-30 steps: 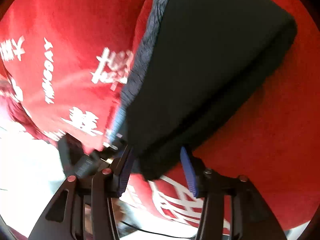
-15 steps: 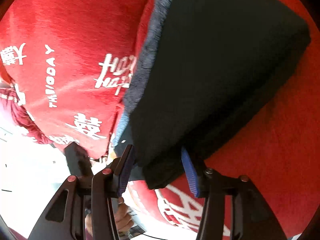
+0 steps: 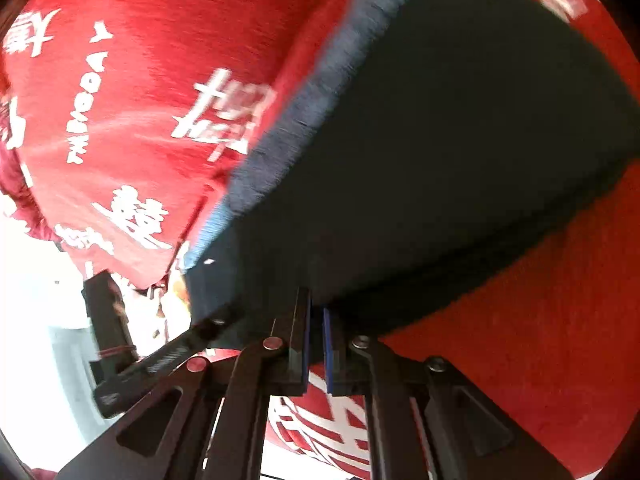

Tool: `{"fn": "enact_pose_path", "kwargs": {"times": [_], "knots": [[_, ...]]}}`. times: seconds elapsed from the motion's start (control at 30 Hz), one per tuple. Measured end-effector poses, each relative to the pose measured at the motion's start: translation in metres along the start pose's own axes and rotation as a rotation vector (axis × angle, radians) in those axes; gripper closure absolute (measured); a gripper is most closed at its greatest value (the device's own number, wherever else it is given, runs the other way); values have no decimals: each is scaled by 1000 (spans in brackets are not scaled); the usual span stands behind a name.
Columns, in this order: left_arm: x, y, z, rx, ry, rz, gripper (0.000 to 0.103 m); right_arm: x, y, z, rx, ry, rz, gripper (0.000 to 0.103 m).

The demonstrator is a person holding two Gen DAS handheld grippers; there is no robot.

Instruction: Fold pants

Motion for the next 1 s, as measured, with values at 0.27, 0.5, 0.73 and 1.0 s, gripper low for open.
{"fn": "enact_pose_path", "kwargs": {"times": [0.27,0.5,0.73,1.0], "knots": [[22,-33,-25,-68,-58,-15,21,30,35,17,310,145,52,95],[36,-99,-72,-178,-123,21,21,103,24,-117,249,-133,115,83],[11,-152,-96,-222,-117,51,21,76,-7,-164,192,-15,106,80],[-21,-140,-68,-237,-55,-41,11,65,-13,-147,143,122,17,81]]}}
Point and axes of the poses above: each gripper's, at about its wrist camera, not at the fingertips, and x roughly against the way its jaws point, y to its left, z to its underside, the point moved 6 cm from there along -x, roughly the way its jaws point, and after that the axes turned 14 degrees about -x, right-handed, at the moved point
